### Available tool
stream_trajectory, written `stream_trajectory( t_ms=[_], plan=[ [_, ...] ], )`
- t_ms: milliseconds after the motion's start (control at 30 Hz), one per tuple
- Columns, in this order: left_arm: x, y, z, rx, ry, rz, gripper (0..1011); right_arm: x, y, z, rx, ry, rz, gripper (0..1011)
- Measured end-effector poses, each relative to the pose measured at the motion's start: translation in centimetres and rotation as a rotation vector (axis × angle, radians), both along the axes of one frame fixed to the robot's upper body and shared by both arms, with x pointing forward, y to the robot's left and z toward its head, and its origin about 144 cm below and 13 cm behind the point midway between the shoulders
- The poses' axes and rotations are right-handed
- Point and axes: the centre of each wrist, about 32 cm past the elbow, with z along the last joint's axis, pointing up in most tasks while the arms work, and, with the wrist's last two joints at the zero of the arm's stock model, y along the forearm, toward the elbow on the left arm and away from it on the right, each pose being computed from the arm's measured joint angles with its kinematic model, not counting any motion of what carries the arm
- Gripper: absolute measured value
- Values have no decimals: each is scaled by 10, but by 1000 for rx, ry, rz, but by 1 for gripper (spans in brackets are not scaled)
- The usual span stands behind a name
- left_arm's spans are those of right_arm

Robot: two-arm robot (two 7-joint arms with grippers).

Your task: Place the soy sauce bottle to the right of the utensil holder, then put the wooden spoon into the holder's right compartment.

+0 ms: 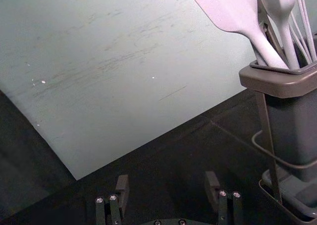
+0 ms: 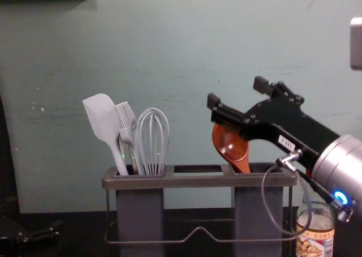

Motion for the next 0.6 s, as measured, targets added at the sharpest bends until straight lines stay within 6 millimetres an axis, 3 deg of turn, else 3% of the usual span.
stream_trajectory(
  t_ms=[300,600],
  plan=[
    [0,0,0,0,0,0,1005,-13,-1,9,20,-36,-14,1004],
    [0,0,0,0,0,0,1005,-43,-11,7,27,-50,-37,1004]
  ],
)
